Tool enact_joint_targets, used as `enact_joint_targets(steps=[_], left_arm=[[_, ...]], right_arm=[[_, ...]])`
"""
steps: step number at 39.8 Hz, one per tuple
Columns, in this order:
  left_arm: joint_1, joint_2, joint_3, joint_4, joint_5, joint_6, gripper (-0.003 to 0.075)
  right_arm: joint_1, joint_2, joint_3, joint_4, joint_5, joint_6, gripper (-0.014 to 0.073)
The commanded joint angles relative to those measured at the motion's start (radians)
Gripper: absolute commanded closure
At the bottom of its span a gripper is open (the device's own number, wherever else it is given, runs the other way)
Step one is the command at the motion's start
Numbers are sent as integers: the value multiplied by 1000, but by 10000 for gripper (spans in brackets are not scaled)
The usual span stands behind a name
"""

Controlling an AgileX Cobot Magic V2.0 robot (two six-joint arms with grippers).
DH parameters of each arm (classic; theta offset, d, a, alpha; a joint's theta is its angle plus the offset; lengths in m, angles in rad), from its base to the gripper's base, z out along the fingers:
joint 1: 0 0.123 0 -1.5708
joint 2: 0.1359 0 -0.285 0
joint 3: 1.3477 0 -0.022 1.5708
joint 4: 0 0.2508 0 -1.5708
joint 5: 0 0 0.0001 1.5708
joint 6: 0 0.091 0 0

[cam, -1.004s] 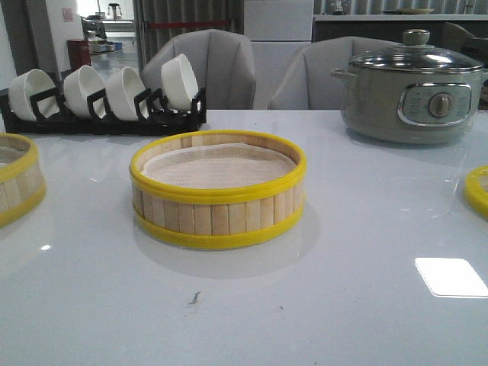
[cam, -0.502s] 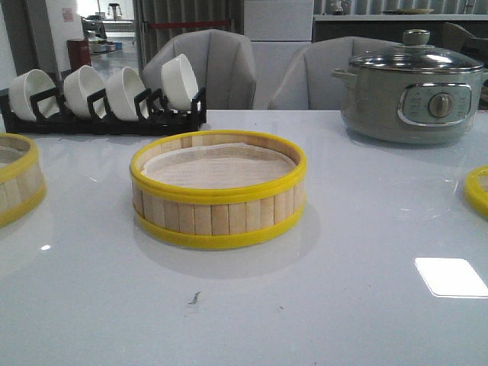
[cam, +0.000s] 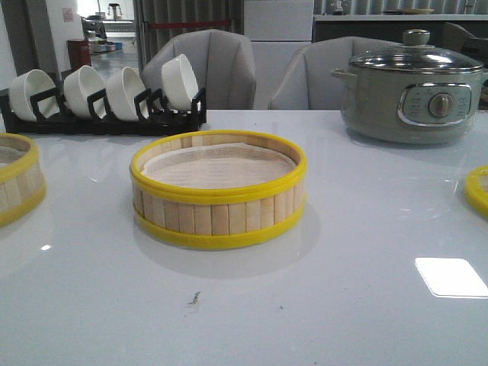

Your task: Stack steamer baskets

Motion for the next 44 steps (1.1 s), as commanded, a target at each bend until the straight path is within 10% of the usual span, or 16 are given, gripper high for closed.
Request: enact_joint_targets(steps=[1, 31, 44], left_arm=[[-7, -1, -37, 6, -71, -4, 634], [-7, -1, -37, 51, -55, -4, 634], [-7, -1, -37, 51, -58, -4, 634]], right_arm=[[-5, -21, -16, -1, -95, -4, 543], [-5, -4, -198, 10, -107, 109, 543], [-5, 428, -424, -20, -1, 103, 543]])
